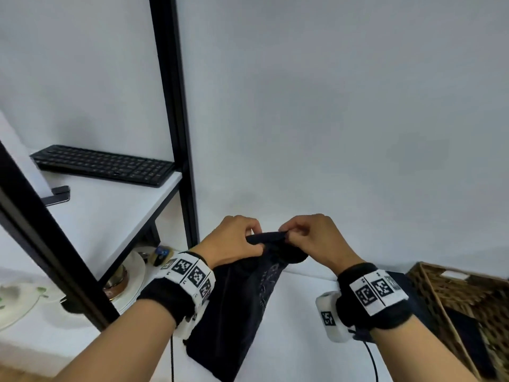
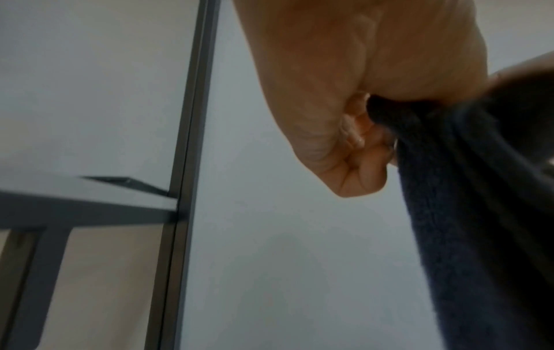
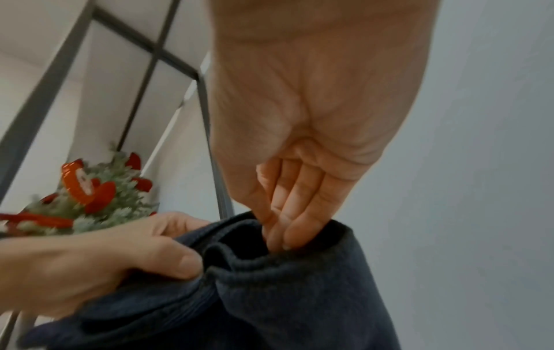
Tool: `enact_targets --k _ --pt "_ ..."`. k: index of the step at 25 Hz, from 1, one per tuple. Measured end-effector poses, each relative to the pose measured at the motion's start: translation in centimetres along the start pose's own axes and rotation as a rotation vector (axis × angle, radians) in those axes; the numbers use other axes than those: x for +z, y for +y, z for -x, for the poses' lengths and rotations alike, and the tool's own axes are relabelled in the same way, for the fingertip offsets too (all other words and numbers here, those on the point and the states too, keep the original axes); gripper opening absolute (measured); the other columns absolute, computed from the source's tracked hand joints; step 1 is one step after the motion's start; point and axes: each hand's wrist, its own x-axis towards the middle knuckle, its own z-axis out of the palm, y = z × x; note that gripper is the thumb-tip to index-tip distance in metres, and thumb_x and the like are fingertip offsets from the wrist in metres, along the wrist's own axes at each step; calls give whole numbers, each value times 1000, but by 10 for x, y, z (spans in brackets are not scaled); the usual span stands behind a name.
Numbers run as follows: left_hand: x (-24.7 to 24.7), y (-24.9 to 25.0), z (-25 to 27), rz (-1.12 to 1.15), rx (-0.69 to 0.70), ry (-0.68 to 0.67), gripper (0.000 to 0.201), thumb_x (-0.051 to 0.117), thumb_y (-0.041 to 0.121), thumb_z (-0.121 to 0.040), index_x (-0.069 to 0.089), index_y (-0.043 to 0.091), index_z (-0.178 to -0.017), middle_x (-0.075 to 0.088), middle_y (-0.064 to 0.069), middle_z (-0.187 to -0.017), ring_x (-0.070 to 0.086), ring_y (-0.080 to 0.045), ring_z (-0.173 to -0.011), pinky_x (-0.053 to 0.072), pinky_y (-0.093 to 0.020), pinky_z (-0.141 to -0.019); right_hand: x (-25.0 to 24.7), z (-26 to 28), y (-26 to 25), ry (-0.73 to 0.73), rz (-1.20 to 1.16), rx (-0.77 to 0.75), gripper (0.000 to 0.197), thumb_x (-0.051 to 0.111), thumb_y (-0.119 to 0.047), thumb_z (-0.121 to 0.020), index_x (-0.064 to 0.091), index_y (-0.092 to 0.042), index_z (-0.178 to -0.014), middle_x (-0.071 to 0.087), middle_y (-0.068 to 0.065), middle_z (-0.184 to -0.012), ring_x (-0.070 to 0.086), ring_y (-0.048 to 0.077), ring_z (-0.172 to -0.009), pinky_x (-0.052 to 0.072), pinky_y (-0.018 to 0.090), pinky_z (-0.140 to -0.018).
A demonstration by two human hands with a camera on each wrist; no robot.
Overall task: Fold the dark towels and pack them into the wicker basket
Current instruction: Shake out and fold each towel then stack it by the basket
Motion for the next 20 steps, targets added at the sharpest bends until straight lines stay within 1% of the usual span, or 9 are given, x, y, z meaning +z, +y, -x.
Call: enact_targets --k 1,3,6,9,11,13,15,18,20 --pt "-2 5 -1 -40 28 -3 7 69 28 -75 65 22 -73 55 7 -57 48 -8 -54 37 -19 -54 -8 1 -3 1 89 -33 20 61 -11 -82 76 -24 -88 73 -9 -79 67 7 -78 50 18 -74" --pt "-4 15 -6 -65 61 12 12 61 25 -81 66 19 -72 61 3 -63 51 -9 -57 39 -20 -56 -19 4 -7 29 241 -96 14 62 -18 -85 73 -24 -91 72 -8 -82 65 9 -80 49 21 -75" --pt "-7 32 -15 124 66 96 11 62 28 -88 71 23 -83 69 9 -76 63 -5 -73 45 -14 -64 -37 6 -6 176 350 -152 11 57 -28 -91 63 -22 -85 61 -7 -84 57 13 -77 42 25 -70" --pt "-12 58 -28 296 92 180 12 65 29 -89 73 22 -86 72 9 -78 67 -5 -76 50 -15 -67 -51 2 -4 265 226 -120 19 50 -31 -96 55 -18 -83 57 -3 -90 56 15 -81 43 29 -72" --pt "-14 73 -36 234 155 182 15 63 27 -91 75 20 -86 72 9 -77 65 -4 -74 48 -13 -66 -58 3 -5 286 107 -74 20 48 -29 -97 54 -15 -85 62 0 -86 58 17 -79 45 31 -71" --pt "-15 83 -44 168 192 191 16 61 25 -91 75 20 -84 70 12 -73 62 -3 -69 44 -9 -62 -67 6 -3 318 65 -49 19 48 -28 -96 51 -14 -84 62 3 -77 54 17 -69 42 28 -64" --pt "-13 88 -53 125 198 229 18 58 23 -90 73 19 -80 67 12 -69 57 -4 -64 41 -11 -61 -76 7 -1 343 77 -53 16 49 -26 -96 50 -15 -84 61 4 -73 50 16 -63 39 25 -59" --pt "-4 97 -63 43 217 286 20 48 22 -96 61 12 -84 57 6 -68 48 -8 -62 35 -21 -59 -85 6 2 324 93 -92 3 50 -23 -95 51 -21 -92 60 0 -74 53 15 -65 39 22 -58" --pt "0 103 -68 61 233 313 21 42 23 -100 57 11 -89 55 5 -73 47 -9 -65 35 -19 -57 -87 3 10 239 169 -103 4 54 -21 -93 53 -25 -96 59 -2 -79 56 15 -71 41 20 -62"
